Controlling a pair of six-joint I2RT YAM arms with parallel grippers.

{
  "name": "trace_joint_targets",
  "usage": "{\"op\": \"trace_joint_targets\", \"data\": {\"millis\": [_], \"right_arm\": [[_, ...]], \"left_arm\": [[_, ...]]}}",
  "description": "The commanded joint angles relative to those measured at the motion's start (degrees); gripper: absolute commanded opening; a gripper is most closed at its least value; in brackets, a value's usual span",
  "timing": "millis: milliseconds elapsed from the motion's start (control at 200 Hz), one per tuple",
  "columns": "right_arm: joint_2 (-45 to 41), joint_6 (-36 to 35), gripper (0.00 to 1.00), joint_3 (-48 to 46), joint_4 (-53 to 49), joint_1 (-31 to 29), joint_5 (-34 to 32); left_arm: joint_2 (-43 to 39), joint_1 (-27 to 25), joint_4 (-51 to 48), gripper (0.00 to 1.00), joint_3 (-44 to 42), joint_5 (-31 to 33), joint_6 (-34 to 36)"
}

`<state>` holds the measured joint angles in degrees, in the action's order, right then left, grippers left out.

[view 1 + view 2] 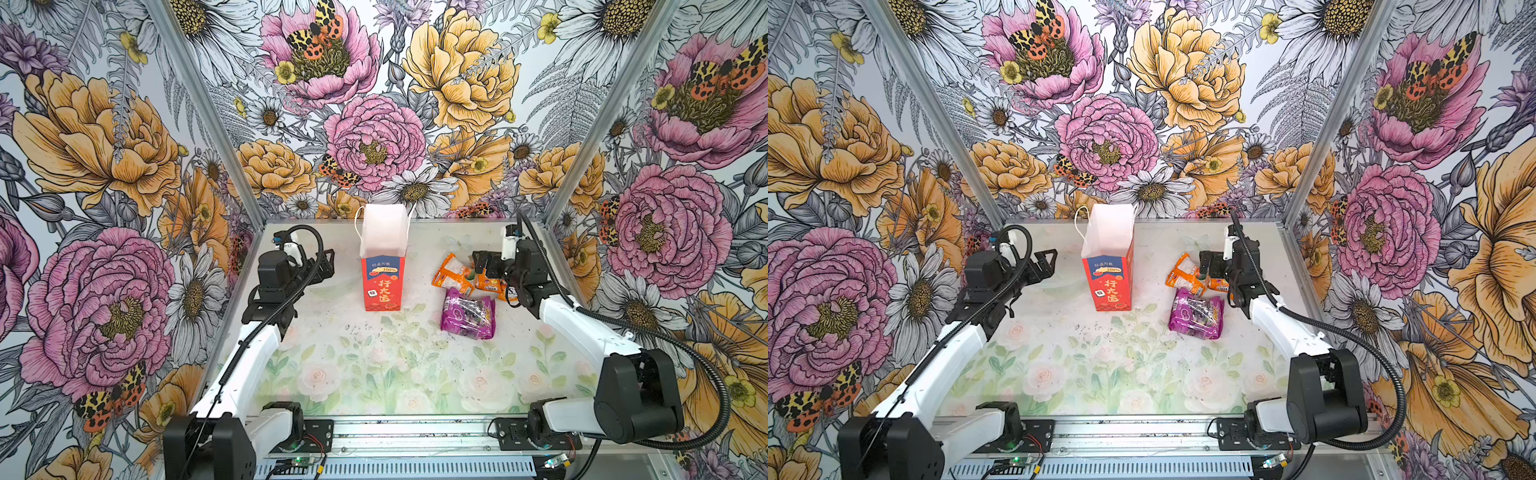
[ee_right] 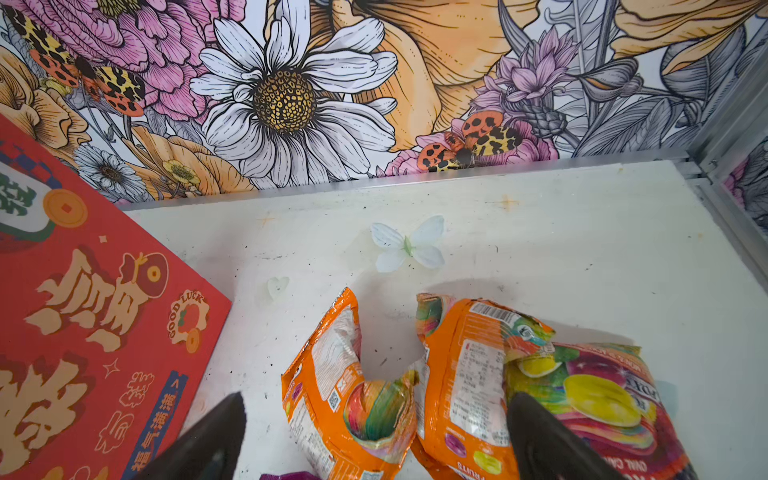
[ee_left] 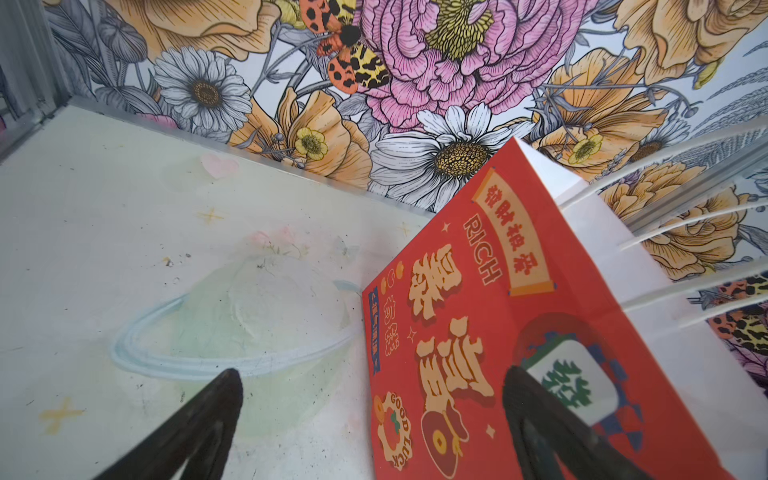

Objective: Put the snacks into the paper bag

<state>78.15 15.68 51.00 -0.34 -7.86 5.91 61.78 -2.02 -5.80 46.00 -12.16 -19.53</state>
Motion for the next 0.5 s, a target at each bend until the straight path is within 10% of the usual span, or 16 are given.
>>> {"op": "trace_joint_targets", "data": {"millis": [0, 495], "right_arm": [[1.3, 1.0, 0.99, 2.6, 0.2, -0.6, 0.2], [3.5, 1.0, 0.99, 4.4, -0.5, -1.6, -0.3]], "left_arm": [[-2.9, -0.6, -5.0, 0.99, 2.5, 1.7, 2.6], [-5.3, -2.5, -18.6, 0.99, 15.4, -2.6, 2.5]]}}
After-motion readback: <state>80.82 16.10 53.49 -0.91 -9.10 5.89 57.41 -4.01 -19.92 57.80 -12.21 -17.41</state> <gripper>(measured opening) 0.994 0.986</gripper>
